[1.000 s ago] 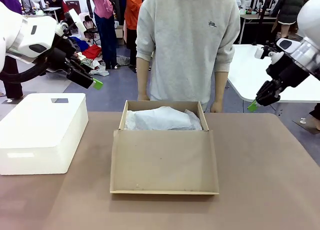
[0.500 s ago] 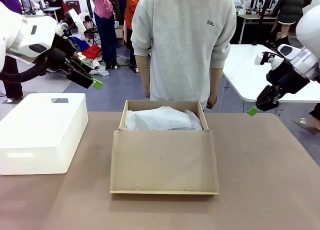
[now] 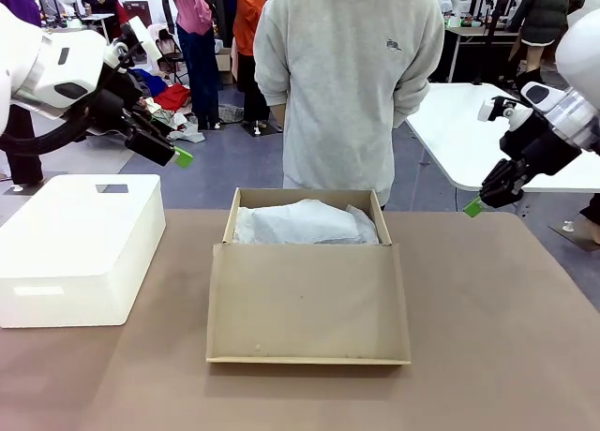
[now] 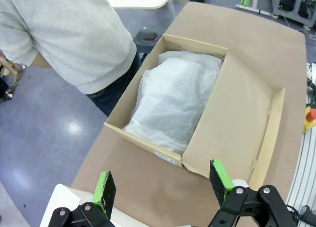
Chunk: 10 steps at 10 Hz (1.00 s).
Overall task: Pack the shoes into the box.
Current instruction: Close the Shoes Box.
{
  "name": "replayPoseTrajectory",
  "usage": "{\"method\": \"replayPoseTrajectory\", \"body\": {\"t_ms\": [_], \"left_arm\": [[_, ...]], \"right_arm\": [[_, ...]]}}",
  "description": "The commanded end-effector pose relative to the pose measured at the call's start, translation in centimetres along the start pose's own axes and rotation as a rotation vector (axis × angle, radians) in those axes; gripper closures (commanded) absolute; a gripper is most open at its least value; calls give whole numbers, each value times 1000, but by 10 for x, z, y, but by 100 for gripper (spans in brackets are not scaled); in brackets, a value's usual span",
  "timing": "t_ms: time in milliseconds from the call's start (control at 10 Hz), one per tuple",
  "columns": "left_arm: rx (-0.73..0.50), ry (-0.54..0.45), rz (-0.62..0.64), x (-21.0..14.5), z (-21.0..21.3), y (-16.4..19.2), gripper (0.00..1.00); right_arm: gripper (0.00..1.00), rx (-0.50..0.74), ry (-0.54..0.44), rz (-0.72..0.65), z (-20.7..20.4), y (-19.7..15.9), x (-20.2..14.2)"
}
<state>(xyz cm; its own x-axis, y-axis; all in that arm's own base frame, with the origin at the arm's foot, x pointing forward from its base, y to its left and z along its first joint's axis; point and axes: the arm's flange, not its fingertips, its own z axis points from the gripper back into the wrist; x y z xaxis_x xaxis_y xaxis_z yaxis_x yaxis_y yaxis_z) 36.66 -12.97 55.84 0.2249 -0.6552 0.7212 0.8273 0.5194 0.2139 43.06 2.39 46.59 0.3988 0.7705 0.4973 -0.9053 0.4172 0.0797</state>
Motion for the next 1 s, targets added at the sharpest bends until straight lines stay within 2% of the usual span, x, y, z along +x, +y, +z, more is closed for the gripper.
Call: {"method": "replayPoseTrajectory", "body": {"t_ms": [0, 500, 900], "left_arm": [[-9, -9, 3, 0, 0, 1, 0], [-9, -9, 3, 0, 0, 1, 0], [-9, -9, 3, 0, 0, 1, 0]], "right_arm": [[100, -6, -44, 18, -7, 4, -5], [100, 78, -143, 147, -47, 20, -31], [100, 170, -197, 182, -81, 21, -42]]}}
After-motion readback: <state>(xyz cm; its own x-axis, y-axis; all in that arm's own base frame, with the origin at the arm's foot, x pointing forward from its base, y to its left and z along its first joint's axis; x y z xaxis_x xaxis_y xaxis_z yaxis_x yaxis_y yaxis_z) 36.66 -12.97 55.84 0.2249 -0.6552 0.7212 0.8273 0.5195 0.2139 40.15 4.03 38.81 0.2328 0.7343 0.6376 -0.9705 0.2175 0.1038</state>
